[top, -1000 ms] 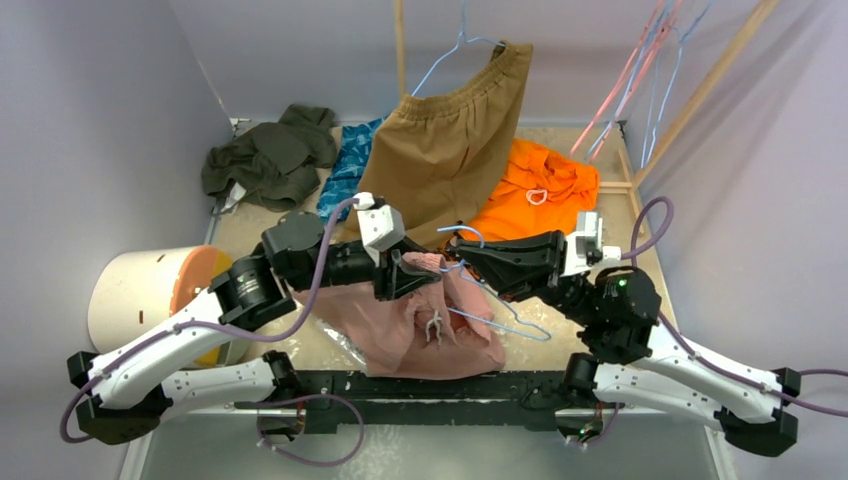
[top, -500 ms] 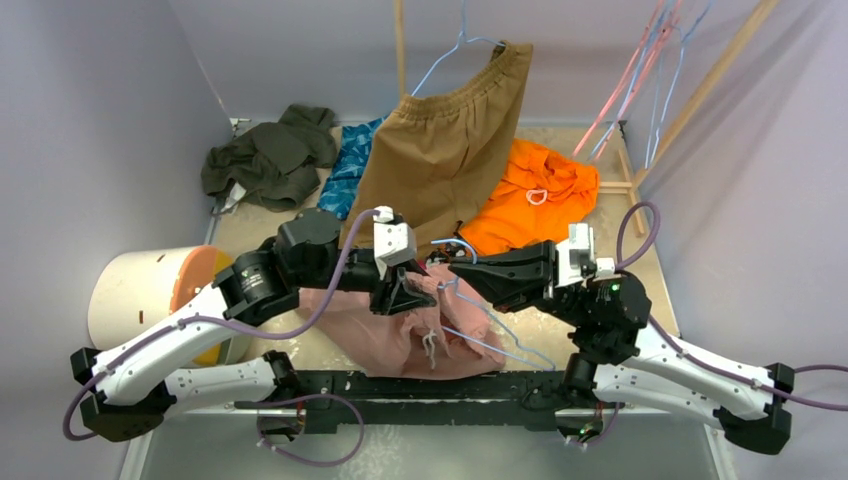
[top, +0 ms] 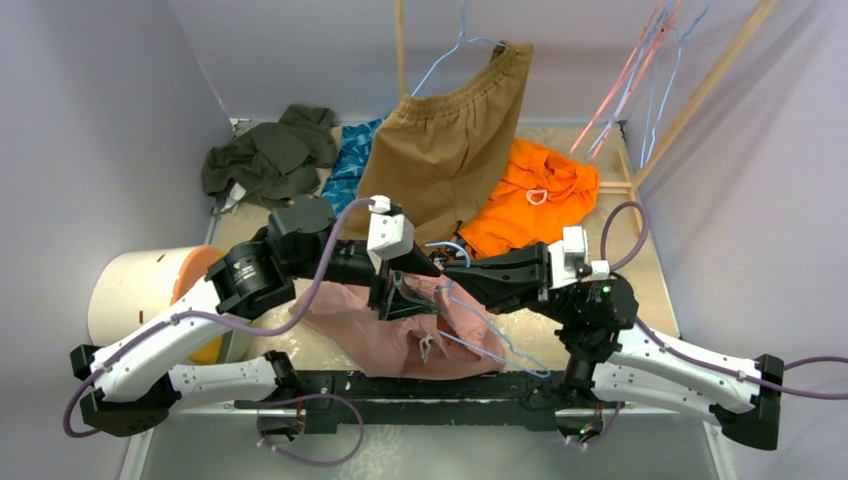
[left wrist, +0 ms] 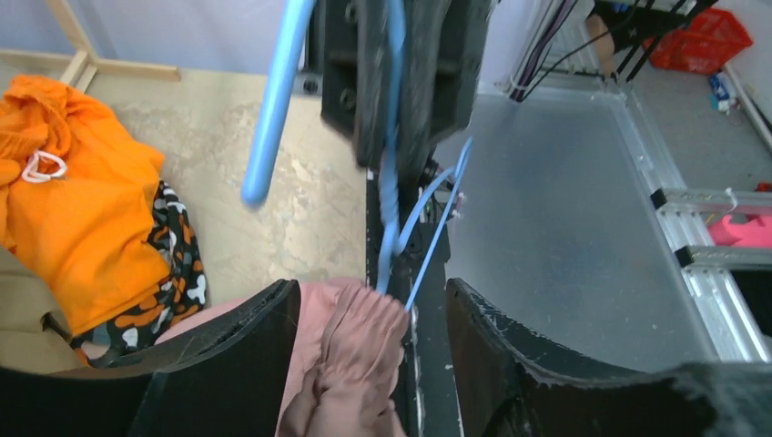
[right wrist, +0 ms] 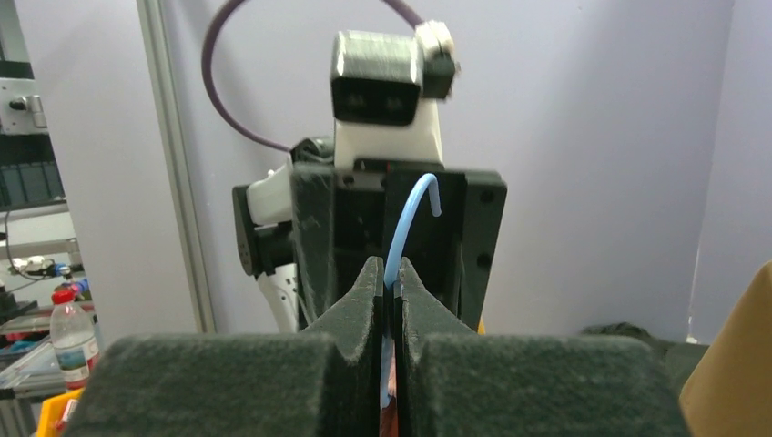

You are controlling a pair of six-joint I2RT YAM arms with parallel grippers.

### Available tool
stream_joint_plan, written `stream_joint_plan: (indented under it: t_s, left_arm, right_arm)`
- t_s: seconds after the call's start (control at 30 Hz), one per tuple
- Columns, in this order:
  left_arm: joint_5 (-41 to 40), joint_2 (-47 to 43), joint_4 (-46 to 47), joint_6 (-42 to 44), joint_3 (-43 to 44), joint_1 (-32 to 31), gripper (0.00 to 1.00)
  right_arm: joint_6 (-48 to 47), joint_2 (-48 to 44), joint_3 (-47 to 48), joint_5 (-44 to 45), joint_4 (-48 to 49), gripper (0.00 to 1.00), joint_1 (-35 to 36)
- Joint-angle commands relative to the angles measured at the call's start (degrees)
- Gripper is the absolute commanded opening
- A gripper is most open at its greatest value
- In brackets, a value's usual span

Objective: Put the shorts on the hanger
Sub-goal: Hang the shorts on the hanger.

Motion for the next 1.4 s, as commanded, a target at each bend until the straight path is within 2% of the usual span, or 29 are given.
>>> stream_joint_plan:
  t_s: [0.0, 0.2, 0.57, 0.7, 0.83, 1.23, 1.37]
  left_arm:
    - [0.3, -1.1, 1.3, -1.0, 4.7, -0.1, 0.65]
    - [-1.0, -1.7, -3.1, 0.4, 6.1, -0.1, 0.72]
    - [-9.2, -4.9, -12.4, 5.2, 6.4, -0.1, 0.74]
    - [-10.4, -4.7, -13.8, 6.3, 6.2, -0.1, 0.67]
    - [-8.2, -3.5, -13.9, 7.1, 5.9, -0.1, 0.53]
    - [-2.3, -0.5, -11.4, 8.9, 4.3, -0.1, 0.48]
    - [1.6, 0.7, -7.9, 7.8, 3.0, -0.1, 0.41]
  right_arm:
    - [0.3, 0.3, 0.5, -1.0, 5.7, 0.0, 0.0]
    - [0.5, 1.0, 0.7, -1.5, 6.5, 0.0, 0.1]
    - [1.1, 0.8, 0.1, -2.3, 7.3, 0.0, 0.0]
    - [1.2, 1.3, 0.0, -2.5, 7.7, 0.0, 0.0]
    - [1.5, 1.9, 0.2, -3.0, 8.0, 0.0, 0.1]
    - [2.9, 2.7, 0.5, -3.8, 9.7, 0.0, 0.1]
    - [3.0, 3.0, 0.6, -3.9, 10.0, 0.0, 0.0]
